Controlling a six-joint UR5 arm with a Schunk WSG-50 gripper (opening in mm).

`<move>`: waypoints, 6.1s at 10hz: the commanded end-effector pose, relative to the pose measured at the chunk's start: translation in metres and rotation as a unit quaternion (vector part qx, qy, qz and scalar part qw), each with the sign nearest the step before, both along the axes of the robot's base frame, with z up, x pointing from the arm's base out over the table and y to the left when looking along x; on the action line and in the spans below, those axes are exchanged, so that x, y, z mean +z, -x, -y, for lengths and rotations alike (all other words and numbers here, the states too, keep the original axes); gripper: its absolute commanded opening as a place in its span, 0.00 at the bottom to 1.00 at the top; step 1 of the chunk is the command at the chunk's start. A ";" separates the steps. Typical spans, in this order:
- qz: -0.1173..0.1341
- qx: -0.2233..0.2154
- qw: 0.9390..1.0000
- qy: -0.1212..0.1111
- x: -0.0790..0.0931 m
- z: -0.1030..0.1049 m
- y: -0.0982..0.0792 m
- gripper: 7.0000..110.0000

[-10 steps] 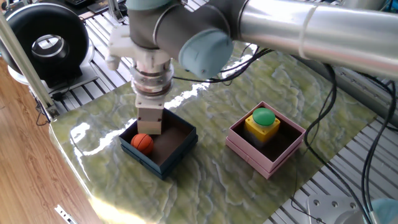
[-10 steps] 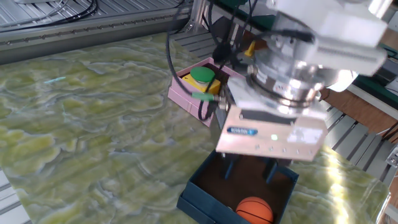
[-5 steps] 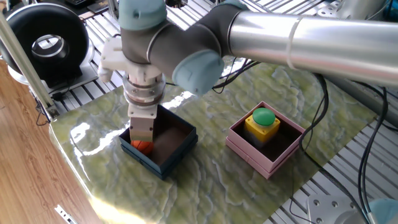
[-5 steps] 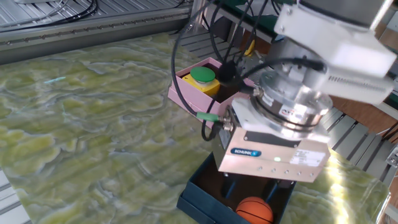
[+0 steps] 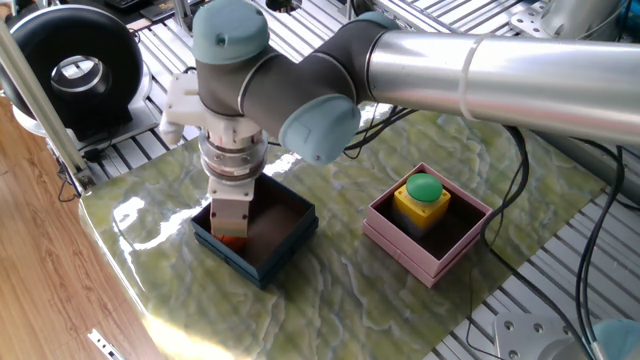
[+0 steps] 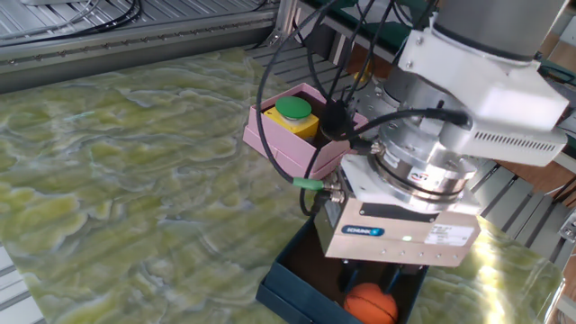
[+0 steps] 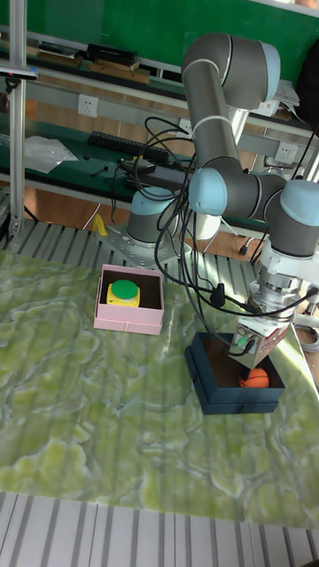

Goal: Move an object from one box to another

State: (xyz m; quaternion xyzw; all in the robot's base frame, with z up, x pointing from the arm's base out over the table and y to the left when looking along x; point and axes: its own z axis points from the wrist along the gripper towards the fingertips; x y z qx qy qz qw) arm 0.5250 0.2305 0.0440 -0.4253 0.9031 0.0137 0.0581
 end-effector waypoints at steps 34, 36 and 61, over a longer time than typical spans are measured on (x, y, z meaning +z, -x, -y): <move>0.010 -0.052 0.998 -0.034 -0.007 -0.009 0.001 0.00; 0.008 -0.055 0.998 -0.035 -0.006 -0.009 0.002 0.00; 0.007 0.014 0.999 -0.036 0.004 -0.008 0.004 0.57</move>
